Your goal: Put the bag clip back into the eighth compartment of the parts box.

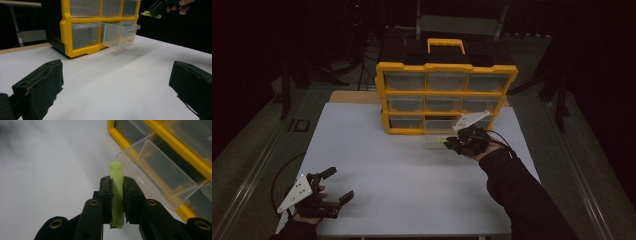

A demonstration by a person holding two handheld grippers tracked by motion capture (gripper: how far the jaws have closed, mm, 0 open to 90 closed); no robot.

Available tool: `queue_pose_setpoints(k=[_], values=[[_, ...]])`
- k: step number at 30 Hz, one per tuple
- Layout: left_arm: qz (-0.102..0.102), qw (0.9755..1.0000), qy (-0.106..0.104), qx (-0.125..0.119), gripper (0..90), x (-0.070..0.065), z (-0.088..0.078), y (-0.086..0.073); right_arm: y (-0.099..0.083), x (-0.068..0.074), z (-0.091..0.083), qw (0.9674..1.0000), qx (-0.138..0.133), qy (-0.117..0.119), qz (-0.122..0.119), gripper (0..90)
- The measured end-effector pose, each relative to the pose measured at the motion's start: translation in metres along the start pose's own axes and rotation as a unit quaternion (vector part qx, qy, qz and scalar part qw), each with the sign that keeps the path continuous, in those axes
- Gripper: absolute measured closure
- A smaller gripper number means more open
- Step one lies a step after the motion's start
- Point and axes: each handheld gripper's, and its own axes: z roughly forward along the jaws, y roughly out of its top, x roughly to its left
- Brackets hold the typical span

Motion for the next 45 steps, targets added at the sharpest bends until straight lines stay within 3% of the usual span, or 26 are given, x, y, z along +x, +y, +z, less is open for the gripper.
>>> queue_pose_setpoints(k=[20, 45], values=[[-0.002, 1.0, 0.001, -0.003, 0.3, 0.0, -0.001, 0.0, 0.023, -0.019, -0.005, 0.9999, 0.003, -0.013, -0.003, 78.6], [-0.003, 1.0, 0.001, -0.003, 0.3, 0.0, -0.001, 0.0, 0.047, -0.045, 0.017, 0.9998, 0.016, -0.016, 0.003, 78.5]])
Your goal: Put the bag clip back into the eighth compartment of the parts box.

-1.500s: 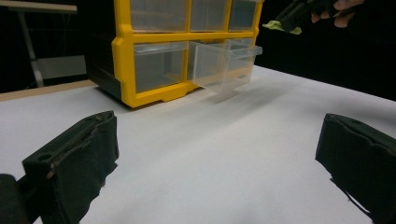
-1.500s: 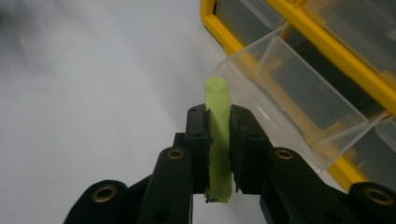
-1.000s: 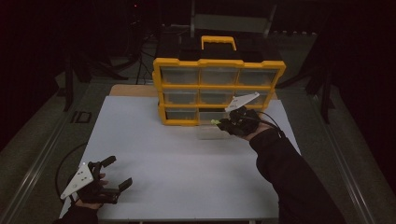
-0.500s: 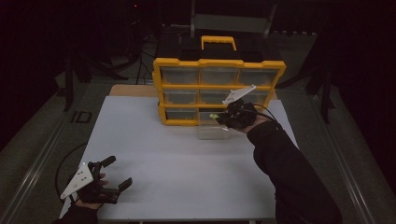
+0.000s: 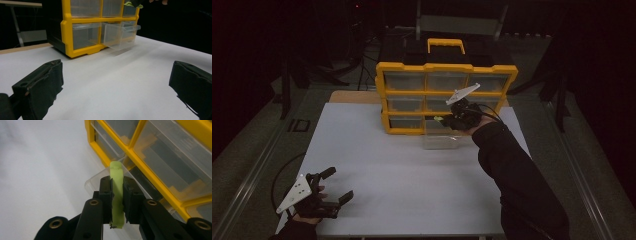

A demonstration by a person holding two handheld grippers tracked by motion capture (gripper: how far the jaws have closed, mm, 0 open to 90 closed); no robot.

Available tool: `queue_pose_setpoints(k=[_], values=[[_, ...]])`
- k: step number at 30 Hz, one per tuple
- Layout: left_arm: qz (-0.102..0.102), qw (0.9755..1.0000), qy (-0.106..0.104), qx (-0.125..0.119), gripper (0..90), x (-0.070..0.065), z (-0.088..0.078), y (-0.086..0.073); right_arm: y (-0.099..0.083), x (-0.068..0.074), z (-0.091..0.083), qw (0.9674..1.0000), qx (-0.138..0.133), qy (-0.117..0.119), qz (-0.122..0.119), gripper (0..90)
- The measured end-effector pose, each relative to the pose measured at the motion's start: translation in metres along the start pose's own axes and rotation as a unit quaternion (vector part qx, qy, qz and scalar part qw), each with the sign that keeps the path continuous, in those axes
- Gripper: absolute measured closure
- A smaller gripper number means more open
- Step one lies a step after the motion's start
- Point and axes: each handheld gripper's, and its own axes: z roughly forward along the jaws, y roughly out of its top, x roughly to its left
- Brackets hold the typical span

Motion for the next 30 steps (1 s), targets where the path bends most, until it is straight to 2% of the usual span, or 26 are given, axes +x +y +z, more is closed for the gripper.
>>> queue_pose_setpoints(k=[17, 30], values=[[-0.003, 1.0, -0.002, 0.001, 0.3, 0.0, 0.001, 0.0, 0.0, -0.014, 0.014, 0.9999, 0.011, 0.003, 0.012, 78.5], [-0.003, 1.0, -0.003, 0.002, 0.3, 0.0, 0.001, -0.001, -0.008, -0.02, 0.034, 0.9993, 0.027, 0.012, 0.02, 78.5]])
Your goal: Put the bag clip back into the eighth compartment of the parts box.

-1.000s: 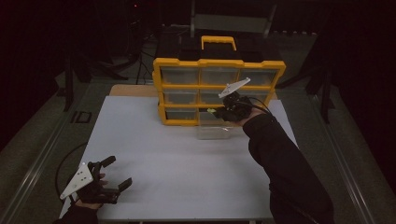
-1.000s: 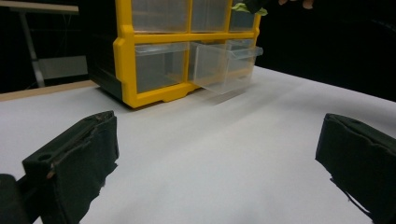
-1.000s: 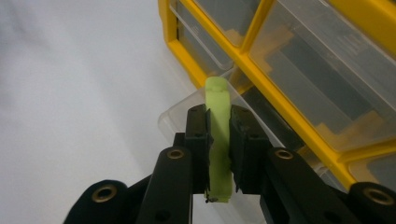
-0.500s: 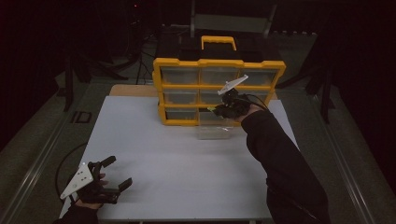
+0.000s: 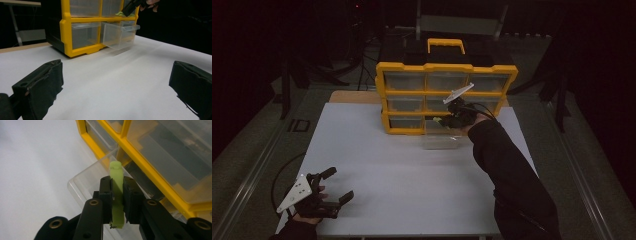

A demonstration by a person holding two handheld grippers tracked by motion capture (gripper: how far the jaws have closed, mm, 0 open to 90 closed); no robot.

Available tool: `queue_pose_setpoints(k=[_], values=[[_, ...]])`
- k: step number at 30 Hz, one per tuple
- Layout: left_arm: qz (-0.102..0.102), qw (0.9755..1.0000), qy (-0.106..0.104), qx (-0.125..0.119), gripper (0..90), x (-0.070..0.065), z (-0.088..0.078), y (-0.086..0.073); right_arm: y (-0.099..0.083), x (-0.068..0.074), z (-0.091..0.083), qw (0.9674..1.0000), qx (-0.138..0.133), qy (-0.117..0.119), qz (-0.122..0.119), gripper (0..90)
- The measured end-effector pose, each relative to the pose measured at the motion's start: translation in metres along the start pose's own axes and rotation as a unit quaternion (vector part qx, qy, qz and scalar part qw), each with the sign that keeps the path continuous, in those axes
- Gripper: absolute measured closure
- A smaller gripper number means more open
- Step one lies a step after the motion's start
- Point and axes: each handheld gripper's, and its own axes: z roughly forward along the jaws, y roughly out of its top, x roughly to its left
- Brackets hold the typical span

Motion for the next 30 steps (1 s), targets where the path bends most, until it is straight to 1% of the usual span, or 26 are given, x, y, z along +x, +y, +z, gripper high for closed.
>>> queue_pose_setpoints(k=[9, 11, 13, 18, 21, 23, 30], values=[[-0.001, 1.0, 0.0, 0.0, 0.3, 0.0, 0.0, 0.0, -0.006, -0.002, 0.013, 0.9999, 0.01, 0.004, 0.005, 78.5], [-0.002, 1.0, -0.001, 0.001, 0.3, 0.0, 0.0, 0.0, -0.008, -0.003, 0.016, 0.9998, 0.015, 0.0, 0.01, 78.4], [-0.002, 1.0, -0.001, 0.001, 0.3, 0.0, 0.0, 0.0, -0.009, -0.005, 0.019, 0.9997, 0.019, 0.003, 0.012, 78.5], [-0.003, 1.0, -0.001, 0.001, 0.3, 0.0, 0.0, 0.0, -0.012, -0.007, 0.025, 0.9994, 0.028, 0.001, 0.02, 78.4], [-0.004, 1.0, -0.002, 0.0, 0.3, 0.0, 0.0, 0.0, -0.012, -0.007, 0.026, 0.9993, 0.031, 0.0, 0.021, 78.4], [-0.005, 1.0, -0.002, 0.0, 0.3, 0.0, 0.0, 0.0, -0.012, -0.007, 0.026, 0.9994, 0.031, -0.002, 0.017, 78.4], [-0.005, 1.0, -0.002, 0.0, 0.3, 0.0, 0.0, 0.0, -0.011, -0.008, 0.022, 0.9992, 0.036, -0.004, 0.016, 77.8]])
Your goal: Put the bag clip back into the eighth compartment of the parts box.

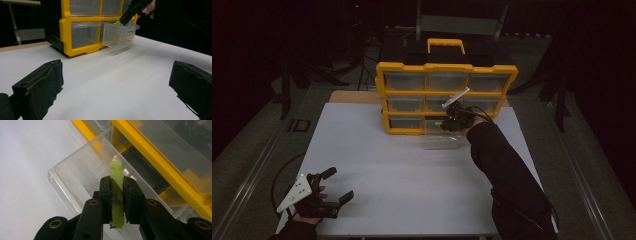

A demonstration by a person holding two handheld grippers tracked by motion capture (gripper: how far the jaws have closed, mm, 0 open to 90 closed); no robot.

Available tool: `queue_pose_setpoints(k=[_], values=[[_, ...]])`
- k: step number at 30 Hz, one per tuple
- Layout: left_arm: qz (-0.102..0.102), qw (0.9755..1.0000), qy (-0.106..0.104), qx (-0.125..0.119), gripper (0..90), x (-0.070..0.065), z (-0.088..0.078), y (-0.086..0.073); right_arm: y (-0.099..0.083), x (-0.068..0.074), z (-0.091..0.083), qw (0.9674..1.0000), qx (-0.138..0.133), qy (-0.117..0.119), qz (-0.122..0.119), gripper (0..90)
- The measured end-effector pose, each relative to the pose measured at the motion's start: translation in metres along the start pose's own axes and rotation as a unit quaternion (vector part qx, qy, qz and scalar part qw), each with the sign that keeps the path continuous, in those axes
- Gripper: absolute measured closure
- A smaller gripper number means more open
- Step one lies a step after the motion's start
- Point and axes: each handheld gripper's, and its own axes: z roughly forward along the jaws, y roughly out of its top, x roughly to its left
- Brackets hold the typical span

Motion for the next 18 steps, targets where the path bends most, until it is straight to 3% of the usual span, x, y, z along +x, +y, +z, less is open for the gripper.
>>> queue_pose_setpoints(k=[9, 10, 11, 14, 18], values=[[0.002, 1.0, 0.0, 0.002, 0.3, 0.0, 0.0, 0.0, 0.001, 0.005, -0.01, 0.9997, -0.021, -0.009, 0.009, 56.8], [0.001, 1.0, 0.0, 0.001, 0.3, 0.0, 0.0, 0.0, 0.001, 0.006, -0.011, 0.9996, -0.023, -0.01, 0.012, 47.9], [0.001, 1.0, 0.0, 0.001, 0.3, 0.0, 0.0, 0.0, 0.001, 0.006, -0.011, 0.9996, -0.023, -0.01, 0.012, 47.9], [0.001, 1.0, 0.0, 0.002, 0.3, 0.0, 0.001, 0.0, -0.002, 0.007, -0.012, 0.9993, -0.026, -0.005, 0.027, 30.5], [0.0, 1.0, -0.002, 0.002, 0.3, 0.0, 0.001, 0.0, -0.004, 0.007, -0.014, 0.9988, -0.031, 0.0, 0.037, 20.1]])
